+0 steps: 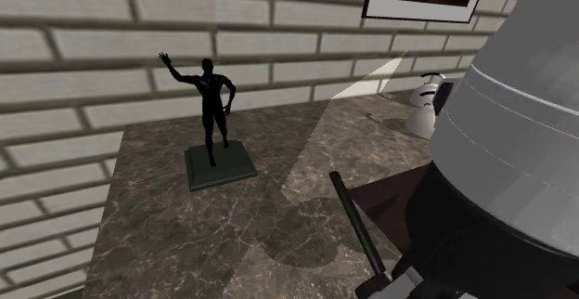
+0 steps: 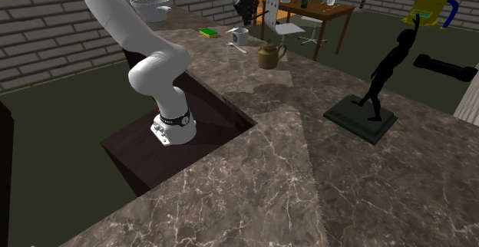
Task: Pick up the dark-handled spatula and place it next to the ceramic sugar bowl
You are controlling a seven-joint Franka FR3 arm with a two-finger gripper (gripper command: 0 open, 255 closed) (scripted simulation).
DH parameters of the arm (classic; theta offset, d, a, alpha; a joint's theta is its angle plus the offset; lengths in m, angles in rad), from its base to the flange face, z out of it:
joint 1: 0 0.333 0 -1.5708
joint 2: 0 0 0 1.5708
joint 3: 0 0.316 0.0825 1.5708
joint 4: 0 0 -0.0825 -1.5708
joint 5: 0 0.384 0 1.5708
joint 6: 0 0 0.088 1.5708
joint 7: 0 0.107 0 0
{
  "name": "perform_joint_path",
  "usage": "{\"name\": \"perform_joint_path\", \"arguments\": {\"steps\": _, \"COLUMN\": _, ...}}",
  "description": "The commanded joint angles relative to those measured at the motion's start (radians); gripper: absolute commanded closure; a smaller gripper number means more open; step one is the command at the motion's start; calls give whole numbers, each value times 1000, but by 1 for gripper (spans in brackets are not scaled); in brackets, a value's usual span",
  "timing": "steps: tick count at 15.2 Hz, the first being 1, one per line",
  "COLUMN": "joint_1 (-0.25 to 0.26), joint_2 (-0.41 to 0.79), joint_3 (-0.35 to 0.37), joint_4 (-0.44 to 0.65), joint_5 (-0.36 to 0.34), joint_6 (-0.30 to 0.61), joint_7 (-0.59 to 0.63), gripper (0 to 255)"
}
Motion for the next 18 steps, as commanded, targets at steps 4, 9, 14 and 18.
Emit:
{"name": "perform_joint_path", "arguments": {"steps": 4, "joint_1": -54, "joint_2": 52, "joint_3": 153, "joint_4": 121, "joint_5": 20, "joint_6": -5, "joint_7": 130, "gripper": 255}}
{"name": "perform_joint_path", "arguments": {"steps": 9, "joint_1": -170, "joint_2": 102, "joint_3": 349, "joint_4": 274, "joint_5": 27, "joint_6": -18, "joint_7": 255, "gripper": 255}}
{"name": "perform_joint_path", "arguments": {"steps": 14, "joint_1": -298, "joint_2": 106, "joint_3": 516, "joint_4": 393, "joint_5": 47, "joint_6": -31, "joint_7": 329, "gripper": 255}}
{"name": "perform_joint_path", "arguments": {"steps": 18, "joint_1": -286, "joint_2": 93, "joint_3": 524, "joint_4": 340, "joint_5": 63, "joint_6": 16, "joint_7": 319, "gripper": 255}}
